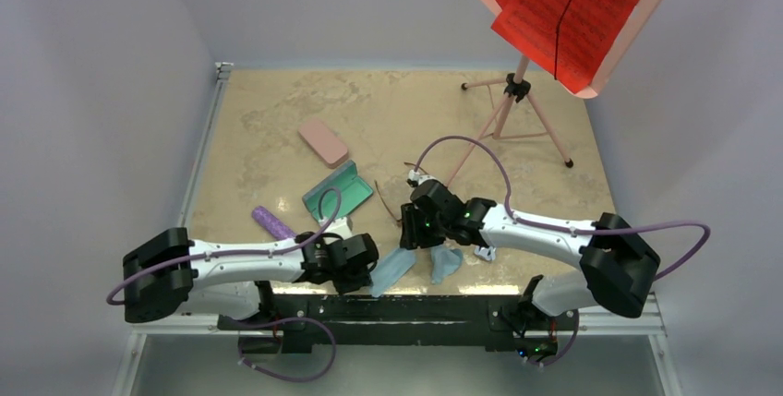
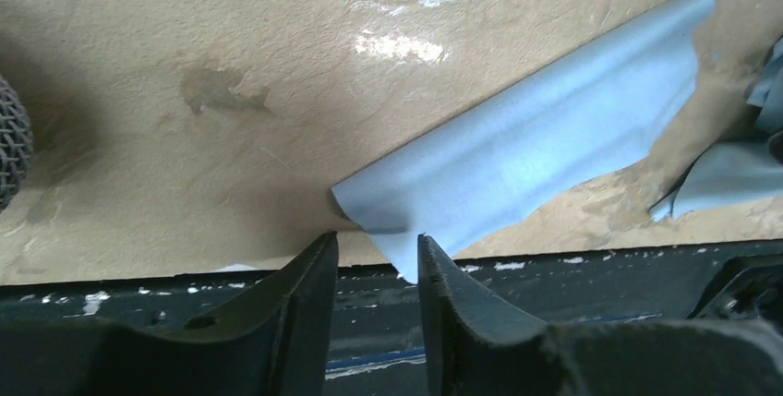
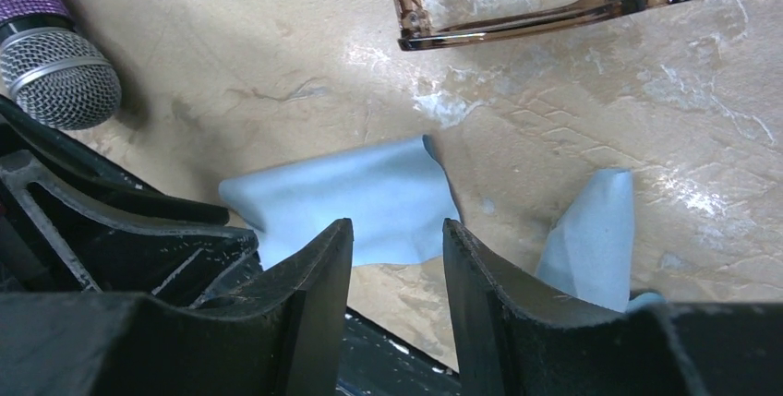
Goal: Organize the sunglasses
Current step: Pick up the folded cleaning cloth from the corner of the board.
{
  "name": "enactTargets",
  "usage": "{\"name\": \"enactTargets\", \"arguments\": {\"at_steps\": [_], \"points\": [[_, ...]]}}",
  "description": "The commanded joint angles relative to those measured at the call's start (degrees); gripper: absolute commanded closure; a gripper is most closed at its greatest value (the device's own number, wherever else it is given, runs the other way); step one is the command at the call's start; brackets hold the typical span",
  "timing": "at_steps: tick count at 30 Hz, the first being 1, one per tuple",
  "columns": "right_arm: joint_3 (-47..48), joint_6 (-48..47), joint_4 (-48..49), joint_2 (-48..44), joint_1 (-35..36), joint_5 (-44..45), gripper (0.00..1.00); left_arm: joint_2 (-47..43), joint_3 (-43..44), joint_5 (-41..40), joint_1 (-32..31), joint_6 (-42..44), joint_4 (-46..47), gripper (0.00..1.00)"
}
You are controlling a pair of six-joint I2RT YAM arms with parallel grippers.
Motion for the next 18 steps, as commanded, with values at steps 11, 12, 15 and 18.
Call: {"name": "enactTargets", "arguments": {"at_steps": [11, 12, 15, 18], "points": [[-2.4, 0.6, 2.6, -3.0, 0.2, 2.7, 0.55, 8.5, 4.6, -5.3, -1.1, -10.7, -1.7, 0.83], [-2.4, 0.4, 2.6, -3.0, 0.2, 2.5, 0.55, 9.0, 4.8, -5.5, -1.1, -10.7, -1.8, 0.85], [-2.3, -1.0, 3.2, -2.4, 0.2, 1.2, 0.57, 9.7, 4.8, -6.0, -1.1, -11.1, -3.0, 0.96], [-1.4, -2.4, 3.0, -0.4, 0.3, -0.1, 0.58, 8.6, 4.3, -6.8, -1.1, -11.3, -5.1, 1.0]]}}
